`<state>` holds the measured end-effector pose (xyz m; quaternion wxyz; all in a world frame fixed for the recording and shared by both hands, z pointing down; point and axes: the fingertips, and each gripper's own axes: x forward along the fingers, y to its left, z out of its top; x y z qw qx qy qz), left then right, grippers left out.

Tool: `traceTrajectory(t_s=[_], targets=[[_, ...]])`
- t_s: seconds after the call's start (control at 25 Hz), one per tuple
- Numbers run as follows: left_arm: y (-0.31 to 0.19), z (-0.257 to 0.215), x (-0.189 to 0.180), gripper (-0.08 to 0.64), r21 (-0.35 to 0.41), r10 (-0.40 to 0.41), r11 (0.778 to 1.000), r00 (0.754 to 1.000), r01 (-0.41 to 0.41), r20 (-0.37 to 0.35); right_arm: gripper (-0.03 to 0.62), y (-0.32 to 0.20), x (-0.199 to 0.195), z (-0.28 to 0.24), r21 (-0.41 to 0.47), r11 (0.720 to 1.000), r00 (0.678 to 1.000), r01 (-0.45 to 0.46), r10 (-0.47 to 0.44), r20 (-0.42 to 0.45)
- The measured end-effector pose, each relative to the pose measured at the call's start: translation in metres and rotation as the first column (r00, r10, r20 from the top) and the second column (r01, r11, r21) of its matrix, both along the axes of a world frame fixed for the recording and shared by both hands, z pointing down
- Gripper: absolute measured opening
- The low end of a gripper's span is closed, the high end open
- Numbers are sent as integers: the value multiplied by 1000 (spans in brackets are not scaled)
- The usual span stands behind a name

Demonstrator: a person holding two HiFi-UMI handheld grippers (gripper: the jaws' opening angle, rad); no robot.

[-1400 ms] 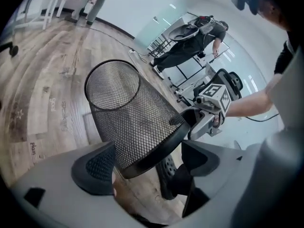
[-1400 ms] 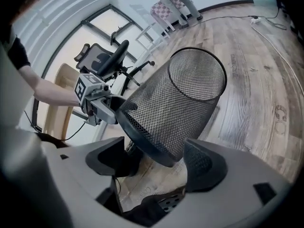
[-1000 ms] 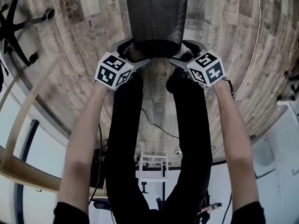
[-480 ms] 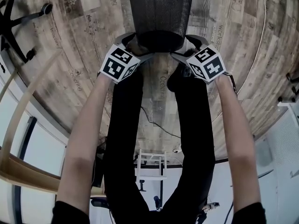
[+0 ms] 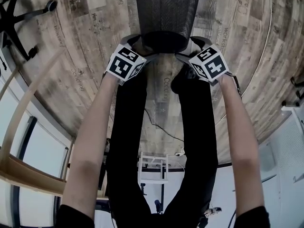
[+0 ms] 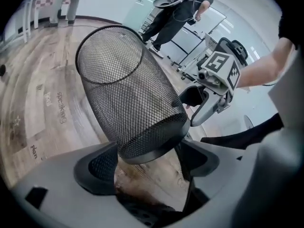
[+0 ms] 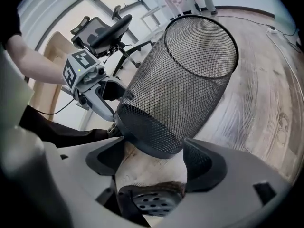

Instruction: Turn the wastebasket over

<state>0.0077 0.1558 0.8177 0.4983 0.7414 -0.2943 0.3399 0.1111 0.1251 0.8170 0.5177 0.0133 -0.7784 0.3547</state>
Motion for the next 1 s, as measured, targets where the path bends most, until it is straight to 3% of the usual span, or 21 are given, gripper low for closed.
traceTrajectory(t_s=[0.16,0.32,0.56,0.8,1.0], targets=[[-2,-12,-2,425,-42,-66,997,998,66,3,364,-17,-3,-15,1,1000,1000,9,-9,-14],[-3,-32,-5,425,-85,-236,968,972,237,18,364,-53,-6,-40,54,998,1000,18,-17,-14],[-20,-62,-3,423,27,-286,958,950,285,124,364,-127,-39,-79,191,979,997,74,-78,18],[-53,-64,13,423,29,-413,910,896,414,162,364,-193,-88,-99,319,945,992,68,-98,80],[-69,-51,12,423,50,-426,902,863,430,270,363,-198,-121,-95,342,926,977,157,-197,85]])
